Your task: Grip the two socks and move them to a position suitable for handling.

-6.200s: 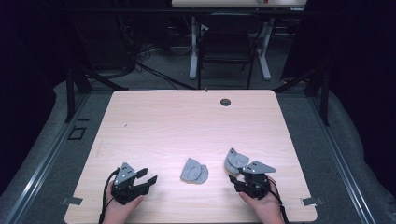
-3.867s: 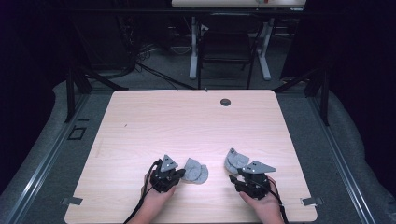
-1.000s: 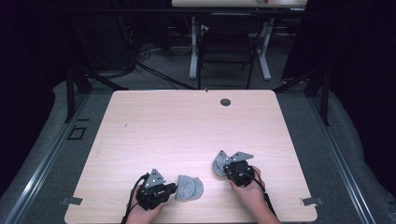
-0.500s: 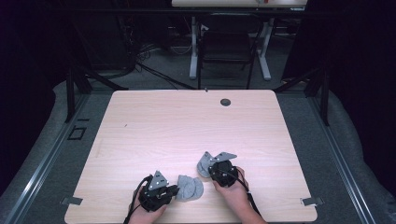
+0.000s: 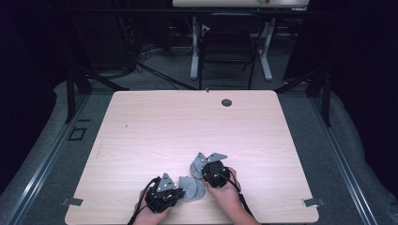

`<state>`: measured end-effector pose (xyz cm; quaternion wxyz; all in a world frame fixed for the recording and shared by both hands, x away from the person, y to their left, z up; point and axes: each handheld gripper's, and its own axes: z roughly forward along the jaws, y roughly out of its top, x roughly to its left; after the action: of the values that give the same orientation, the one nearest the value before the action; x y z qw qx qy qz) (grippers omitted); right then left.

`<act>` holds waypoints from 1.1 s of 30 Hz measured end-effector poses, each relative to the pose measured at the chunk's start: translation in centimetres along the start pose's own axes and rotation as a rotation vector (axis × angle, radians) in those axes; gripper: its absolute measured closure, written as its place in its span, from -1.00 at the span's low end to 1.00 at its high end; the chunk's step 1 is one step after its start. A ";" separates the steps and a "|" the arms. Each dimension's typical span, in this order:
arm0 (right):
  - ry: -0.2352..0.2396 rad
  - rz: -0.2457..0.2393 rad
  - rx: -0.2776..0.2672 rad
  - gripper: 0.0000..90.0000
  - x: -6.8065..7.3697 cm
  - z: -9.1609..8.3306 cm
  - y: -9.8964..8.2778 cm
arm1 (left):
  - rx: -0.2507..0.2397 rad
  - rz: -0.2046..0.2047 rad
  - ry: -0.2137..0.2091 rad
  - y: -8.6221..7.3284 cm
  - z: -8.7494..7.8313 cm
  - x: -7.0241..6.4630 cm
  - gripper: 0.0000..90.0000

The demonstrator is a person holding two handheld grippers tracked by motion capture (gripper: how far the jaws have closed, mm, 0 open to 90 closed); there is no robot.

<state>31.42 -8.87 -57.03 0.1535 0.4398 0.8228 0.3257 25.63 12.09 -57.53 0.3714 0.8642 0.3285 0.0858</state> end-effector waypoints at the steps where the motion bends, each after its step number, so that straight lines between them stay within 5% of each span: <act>1: -0.001 0.000 0.000 0.86 0.0 0.0 0.0 | 0.000 -0.006 -0.005 0.0 0.0 0.0 0.83; 12: 0.027 0.004 -0.015 0.71 0.1 -0.7 -0.3 | 0.001 0.013 -0.034 0.0 0.2 -0.6 0.83; 25: 0.112 -0.119 -0.036 0.85 -0.4 -6.5 -2.8 | -0.023 0.020 -0.037 0.3 -0.2 -0.7 0.69; 31: 0.089 -0.162 -0.068 0.84 -0.9 -7.0 -4.1 | -0.052 -0.003 -0.014 0.5 -0.5 -0.5 0.65; 33: 0.106 -0.135 -0.067 0.85 -1.1 -6.6 -4.1 | -0.056 0.006 -0.010 0.6 -0.6 -0.4 0.64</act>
<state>25.96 -14.05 -54.95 0.1458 0.3604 0.8461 0.3646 25.39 11.88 -56.62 0.3967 0.8550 0.3214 0.0917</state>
